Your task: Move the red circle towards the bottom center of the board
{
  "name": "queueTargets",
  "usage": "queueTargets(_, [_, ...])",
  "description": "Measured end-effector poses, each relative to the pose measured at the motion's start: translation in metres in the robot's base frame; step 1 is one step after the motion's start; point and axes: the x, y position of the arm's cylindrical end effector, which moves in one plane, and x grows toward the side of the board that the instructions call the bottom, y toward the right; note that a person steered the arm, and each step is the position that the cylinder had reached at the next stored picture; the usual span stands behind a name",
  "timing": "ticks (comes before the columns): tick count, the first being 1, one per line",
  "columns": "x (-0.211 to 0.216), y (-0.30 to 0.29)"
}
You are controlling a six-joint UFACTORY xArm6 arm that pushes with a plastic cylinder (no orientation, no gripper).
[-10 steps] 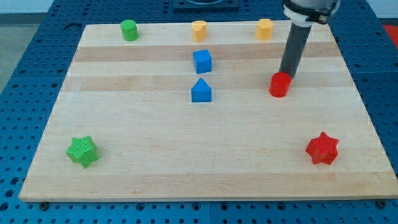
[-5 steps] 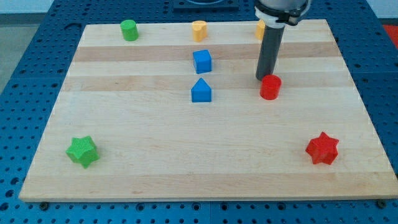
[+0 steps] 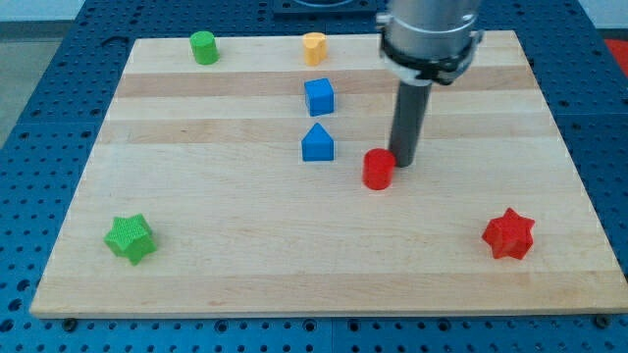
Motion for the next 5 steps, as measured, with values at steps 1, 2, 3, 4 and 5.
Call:
queueTargets(1, [0.013,-0.033])
queueTargets(2, [0.022,-0.048])
queueTargets(3, [0.022,-0.043])
queueTargets(4, [0.022,-0.052])
queueTargets(5, [0.022,-0.052])
